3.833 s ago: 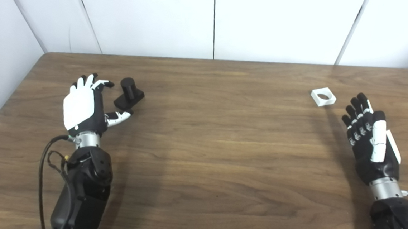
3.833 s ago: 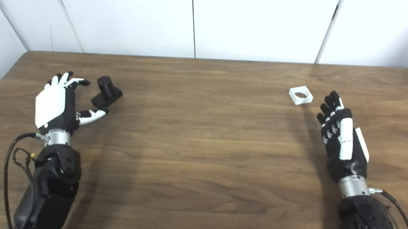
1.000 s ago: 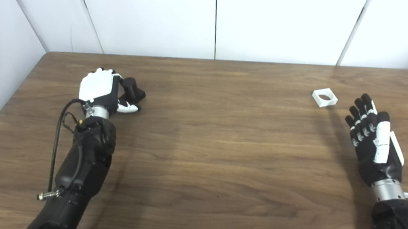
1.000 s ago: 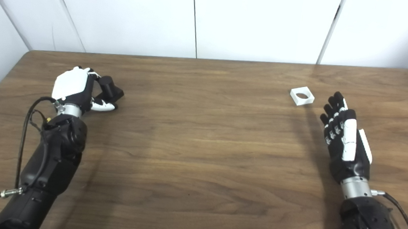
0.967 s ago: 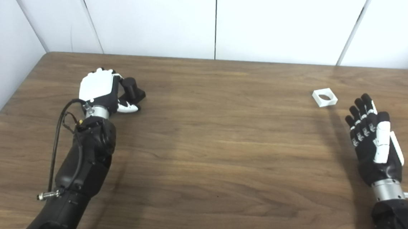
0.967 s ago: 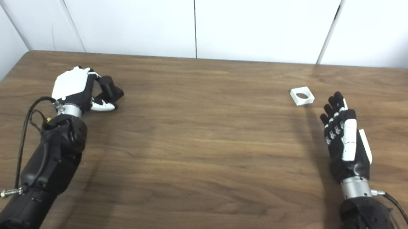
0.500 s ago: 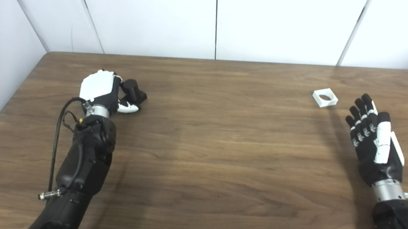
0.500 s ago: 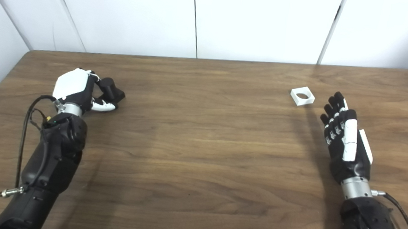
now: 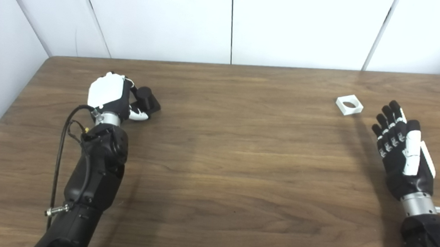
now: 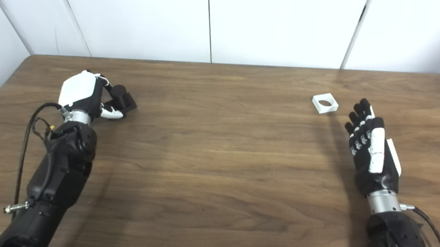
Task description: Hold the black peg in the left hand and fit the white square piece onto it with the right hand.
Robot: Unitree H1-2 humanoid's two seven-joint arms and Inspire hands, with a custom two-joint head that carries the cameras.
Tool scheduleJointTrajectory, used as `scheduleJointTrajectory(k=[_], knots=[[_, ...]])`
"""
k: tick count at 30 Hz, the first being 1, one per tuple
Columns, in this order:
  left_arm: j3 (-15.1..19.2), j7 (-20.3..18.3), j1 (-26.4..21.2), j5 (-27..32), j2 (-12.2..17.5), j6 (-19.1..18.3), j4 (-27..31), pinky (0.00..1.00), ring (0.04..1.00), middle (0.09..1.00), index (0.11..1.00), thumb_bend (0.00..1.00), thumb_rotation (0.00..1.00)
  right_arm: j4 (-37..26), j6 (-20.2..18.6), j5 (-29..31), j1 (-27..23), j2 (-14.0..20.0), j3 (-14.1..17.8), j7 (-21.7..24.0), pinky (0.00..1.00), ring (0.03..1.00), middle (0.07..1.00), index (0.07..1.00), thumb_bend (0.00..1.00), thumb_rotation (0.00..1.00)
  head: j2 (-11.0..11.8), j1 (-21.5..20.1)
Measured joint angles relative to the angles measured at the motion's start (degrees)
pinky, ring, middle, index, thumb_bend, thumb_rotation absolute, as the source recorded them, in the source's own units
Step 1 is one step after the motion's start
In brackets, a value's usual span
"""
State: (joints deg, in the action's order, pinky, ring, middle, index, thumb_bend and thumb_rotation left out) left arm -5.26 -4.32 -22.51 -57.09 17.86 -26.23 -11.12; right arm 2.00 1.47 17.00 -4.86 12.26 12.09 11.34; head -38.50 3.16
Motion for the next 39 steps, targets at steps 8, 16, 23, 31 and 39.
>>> scheduleJointTrajectory(k=[8,16,23,31,39], knots=[[-0.9,1.9,0.5,0.8,0.1,0.0,0.3,1.0,1.0,0.873,0.484,0.53,0.06,0.0,0.0,0.6,0.0,0.2,0.0,0.3,1.0,1.0,1.0,1.0,0.57,1.0,-0.1,0.0],[-1.3,1.5,1.8,0.9,0.1,-0.1,2.2,1.0,1.0,0.877,0.485,0.52,0.06,0.0,0.0,0.6,0.0,0.2,0.0,0.4,1.0,1.0,1.0,1.0,0.57,1.0,-0.1,0.0],[-1.3,1.4,4.4,1.1,-0.8,-0.2,5.9,1.0,1.0,0.88,0.484,0.52,0.06,0.0,-0.1,0.6,0.1,0.3,0.0,0.4,1.0,1.0,1.0,1.0,0.56,1.0,0.3,-0.3],[-3.0,0.1,7.7,1.1,-1.4,-0.3,11.0,1.0,1.0,0.88,0.485,0.52,0.07,-0.3,-0.3,0.6,0.3,0.3,-0.1,0.4,1.0,1.0,1.0,1.0,0.56,1.0,0.3,-0.6],[-4.5,-0.3,10.4,1.3,-2.5,-0.3,14.9,1.0,1.0,0.89,0.486,0.52,0.07,-0.3,-0.5,0.6,0.4,0.3,-0.4,0.4,1.0,1.0,1.0,1.0,0.56,1.0,0.1,-0.8]])
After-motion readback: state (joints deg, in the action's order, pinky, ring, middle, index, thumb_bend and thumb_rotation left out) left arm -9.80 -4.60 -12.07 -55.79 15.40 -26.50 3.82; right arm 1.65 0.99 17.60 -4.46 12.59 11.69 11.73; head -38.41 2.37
